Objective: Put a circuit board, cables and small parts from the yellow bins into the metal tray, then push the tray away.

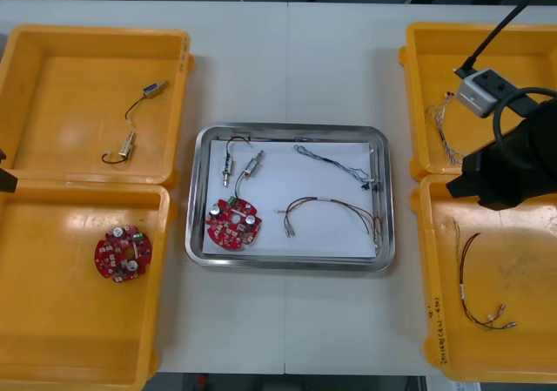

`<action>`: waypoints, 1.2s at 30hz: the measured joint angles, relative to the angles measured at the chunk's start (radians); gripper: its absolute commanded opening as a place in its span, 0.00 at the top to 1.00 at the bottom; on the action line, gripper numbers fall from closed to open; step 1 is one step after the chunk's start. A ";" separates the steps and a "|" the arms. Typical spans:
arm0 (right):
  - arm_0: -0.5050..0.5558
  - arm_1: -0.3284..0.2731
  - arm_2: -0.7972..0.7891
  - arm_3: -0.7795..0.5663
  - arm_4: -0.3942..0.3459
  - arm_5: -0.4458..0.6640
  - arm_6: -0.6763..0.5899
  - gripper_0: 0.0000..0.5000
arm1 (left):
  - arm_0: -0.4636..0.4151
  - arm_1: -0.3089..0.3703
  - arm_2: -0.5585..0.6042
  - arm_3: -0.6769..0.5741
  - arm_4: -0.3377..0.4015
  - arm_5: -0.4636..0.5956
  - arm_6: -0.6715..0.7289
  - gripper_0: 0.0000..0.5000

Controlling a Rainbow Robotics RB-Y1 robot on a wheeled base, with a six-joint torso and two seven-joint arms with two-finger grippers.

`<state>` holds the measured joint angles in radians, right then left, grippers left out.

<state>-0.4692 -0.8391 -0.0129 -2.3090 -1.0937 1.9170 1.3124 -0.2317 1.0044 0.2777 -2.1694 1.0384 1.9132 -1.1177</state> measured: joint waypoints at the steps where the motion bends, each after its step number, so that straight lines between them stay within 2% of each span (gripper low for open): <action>1: -0.015 0.000 0.031 0.000 0.003 0.000 0.000 0.00 | 0.005 0.000 0.000 0.000 0.000 0.000 0.000 0.00; 11: -0.169 0.006 0.322 0.000 0.054 0.000 -0.002 0.00 | 0.010 0.000 0.000 0.019 0.003 -0.045 0.000 0.00; 21: -0.307 0.087 0.578 0.000 0.194 -0.007 -0.008 0.00 | 0.010 -0.018 0.000 0.100 -0.035 -0.128 -0.002 0.00; 27: -0.358 0.126 0.719 0.045 0.213 -0.110 -0.008 0.00 | 0.011 -0.019 -0.020 0.106 -0.068 -0.171 -0.002 0.00; 34: -0.405 0.187 0.821 0.162 0.206 -0.201 -0.008 0.00 | 0.011 -0.019 -0.051 0.111 -0.070 -0.183 -0.003 0.00; 36: -0.414 0.200 0.850 0.172 0.228 -0.226 -0.008 0.00 | 0.011 -0.019 -0.056 0.111 -0.070 -0.184 -0.003 0.00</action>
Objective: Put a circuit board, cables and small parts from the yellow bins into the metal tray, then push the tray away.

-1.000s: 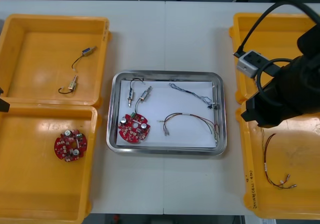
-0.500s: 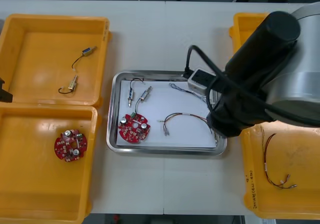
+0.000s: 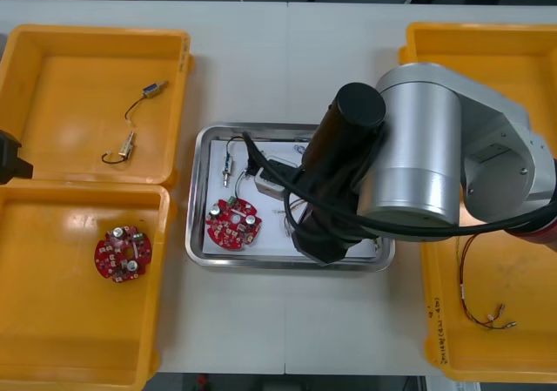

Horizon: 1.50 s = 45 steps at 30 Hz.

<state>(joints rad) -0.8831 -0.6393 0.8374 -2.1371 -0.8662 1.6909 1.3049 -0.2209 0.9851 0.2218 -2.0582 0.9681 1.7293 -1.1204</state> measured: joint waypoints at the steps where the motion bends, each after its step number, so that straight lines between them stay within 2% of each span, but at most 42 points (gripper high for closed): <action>1: -0.004 0.006 0.017 0.004 0.017 -0.015 0.000 0.00 | 0.000 0.000 -0.001 0.000 0.000 0.000 0.000 0.00; 12: -0.048 0.069 0.213 0.072 0.121 -0.053 0.003 0.00 | 0.000 -0.001 -0.011 0.001 0.006 0.000 -0.024 0.00; 20: -0.071 0.118 0.290 0.104 0.133 -0.058 0.011 0.00 | 0.000 -0.001 -0.011 0.001 0.007 0.000 -0.027 0.00; 27: -0.076 0.127 0.332 0.105 0.147 -0.058 0.072 0.00 | 0.000 -0.001 -0.011 0.001 0.007 0.000 -0.027 0.00; 33: -0.077 0.128 0.373 0.114 0.180 -0.071 0.075 0.00 | 0.000 -0.001 -0.011 0.001 0.008 0.000 -0.027 0.00; 39: -0.078 0.134 0.382 0.152 0.195 -0.080 0.079 0.00 | 0.000 -0.001 -0.011 0.001 0.008 0.000 -0.027 0.00; 45: -0.078 0.146 0.383 0.185 0.226 -0.096 0.139 0.00 | 0.000 -0.001 -0.011 0.001 0.008 0.000 -0.027 0.00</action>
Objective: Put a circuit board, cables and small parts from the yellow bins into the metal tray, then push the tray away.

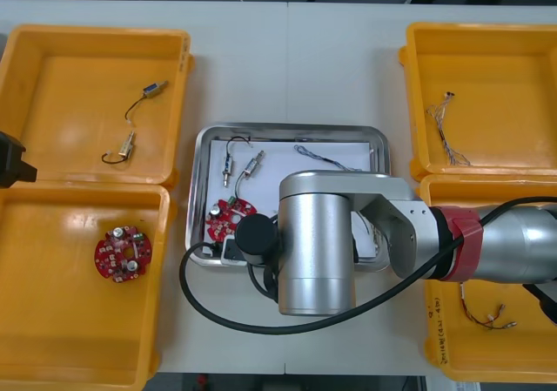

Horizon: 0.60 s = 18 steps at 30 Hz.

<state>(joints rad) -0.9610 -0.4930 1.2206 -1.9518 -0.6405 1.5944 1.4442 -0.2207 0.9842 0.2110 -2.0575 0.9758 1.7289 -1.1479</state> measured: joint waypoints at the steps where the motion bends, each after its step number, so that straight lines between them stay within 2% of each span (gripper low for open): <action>1: 0.000 0.002 0.000 0.005 0.000 -0.003 0.000 0.00 | 0.000 0.000 0.000 0.000 0.000 0.000 0.000 0.00; 10: -0.001 0.008 0.036 0.018 0.052 -0.024 0.000 0.00 | 0.000 0.000 0.000 0.000 0.000 0.000 0.000 0.00; 18: -0.001 0.009 0.055 0.036 0.058 -0.043 0.000 0.00 | 0.000 0.000 0.000 0.000 0.000 0.000 0.000 0.00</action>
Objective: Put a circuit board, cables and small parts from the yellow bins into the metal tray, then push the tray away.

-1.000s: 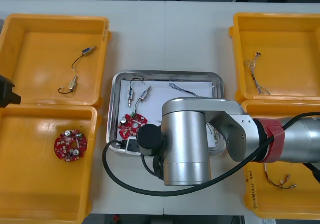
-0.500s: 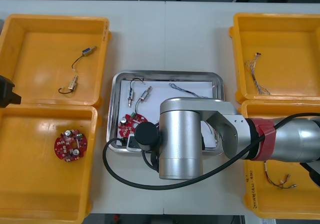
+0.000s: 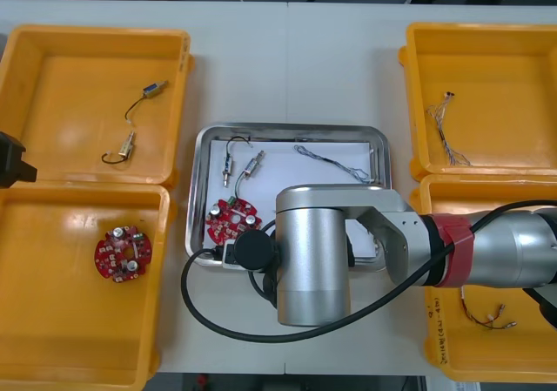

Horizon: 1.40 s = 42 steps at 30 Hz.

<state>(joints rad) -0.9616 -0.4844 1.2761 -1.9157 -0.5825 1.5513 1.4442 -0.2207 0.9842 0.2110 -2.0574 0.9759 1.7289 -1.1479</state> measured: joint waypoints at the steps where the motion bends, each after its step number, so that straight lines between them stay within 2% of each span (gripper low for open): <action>1: 0.000 0.001 0.003 0.005 0.004 -0.002 0.000 0.00 | 0.000 0.000 0.000 0.000 0.000 0.000 0.000 0.00; 9: 0.000 0.009 0.012 0.017 0.017 -0.015 0.000 0.01 | 0.000 0.000 0.000 0.000 0.000 0.000 0.000 0.00; 10: 0.000 0.009 0.013 0.017 0.019 -0.016 0.000 0.18 | 0.000 0.000 0.000 0.000 0.000 0.000 0.000 0.00; 11: 0.000 0.009 0.013 0.017 0.020 -0.017 0.000 0.28 | 0.000 0.000 0.000 0.000 0.000 0.000 0.000 0.00; 12: 0.000 0.009 0.013 0.017 0.021 -0.017 0.000 0.49 | 0.000 0.000 0.000 0.000 0.000 0.000 0.000 0.00; 13: 0.000 0.009 0.014 0.017 0.021 -0.017 0.000 0.75 | 0.000 0.000 0.000 0.000 0.000 0.000 0.000 0.00; 16: 0.000 0.009 0.015 0.017 0.021 -0.017 0.000 0.99 | 0.000 0.000 0.000 0.000 0.000 0.000 0.000 0.00; 23: -0.003 0.011 0.018 0.017 0.033 -0.018 0.000 1.00 | 0.000 0.000 0.000 0.000 0.000 0.000 0.000 0.00; 34: -0.005 0.010 0.020 0.018 0.094 -0.018 0.000 1.00 | 0.000 0.000 0.000 0.000 0.000 0.000 0.000 0.00; 42: -0.053 0.002 0.047 0.018 0.104 -0.026 0.001 1.00 | 0.000 0.000 0.000 0.000 0.000 0.000 0.000 0.00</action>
<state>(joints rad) -1.0141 -0.4828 1.3230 -1.8977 -0.4785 1.5252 1.4455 -0.2207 0.9842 0.2110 -2.0572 0.9760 1.7289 -1.1479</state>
